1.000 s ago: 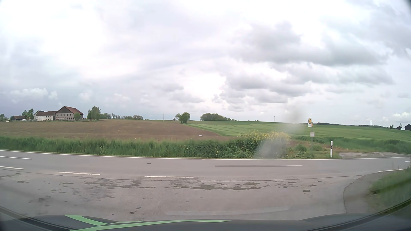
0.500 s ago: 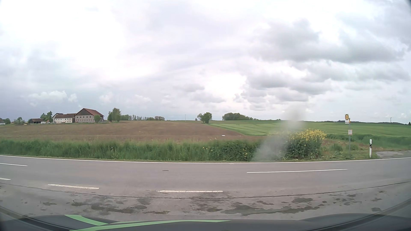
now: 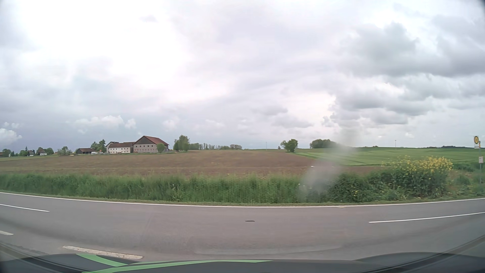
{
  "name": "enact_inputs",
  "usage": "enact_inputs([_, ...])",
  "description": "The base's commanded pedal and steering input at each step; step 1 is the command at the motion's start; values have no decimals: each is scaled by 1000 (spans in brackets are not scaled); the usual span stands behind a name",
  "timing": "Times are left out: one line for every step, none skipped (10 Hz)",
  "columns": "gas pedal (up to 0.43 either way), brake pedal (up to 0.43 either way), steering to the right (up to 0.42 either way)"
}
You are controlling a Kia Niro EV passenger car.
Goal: Follow the waypoints while adhering to traffic rules and regulations
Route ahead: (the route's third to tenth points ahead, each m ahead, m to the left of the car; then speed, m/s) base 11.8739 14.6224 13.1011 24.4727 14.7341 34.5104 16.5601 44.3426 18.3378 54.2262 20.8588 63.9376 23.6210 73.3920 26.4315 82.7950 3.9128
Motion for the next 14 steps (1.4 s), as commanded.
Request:
enact_inputs([177, 0, -448])
enact_inputs([220, 0, -454])
enact_inputs([228, 0, -461])
enact_inputs([228, 0, -473])
enact_inputs([240, 0, -481])
enact_inputs([240, 0, -485])
enact_inputs([248, 0, -490])
enact_inputs([248, 0, -491])
enact_inputs([248, 0, -491])
enact_inputs([248, 0, -490])
enact_inputs([248, 0, -489])
enact_inputs([248, 0, -484])
enact_inputs([248, 0, -477])
enact_inputs([248, 0, -466])
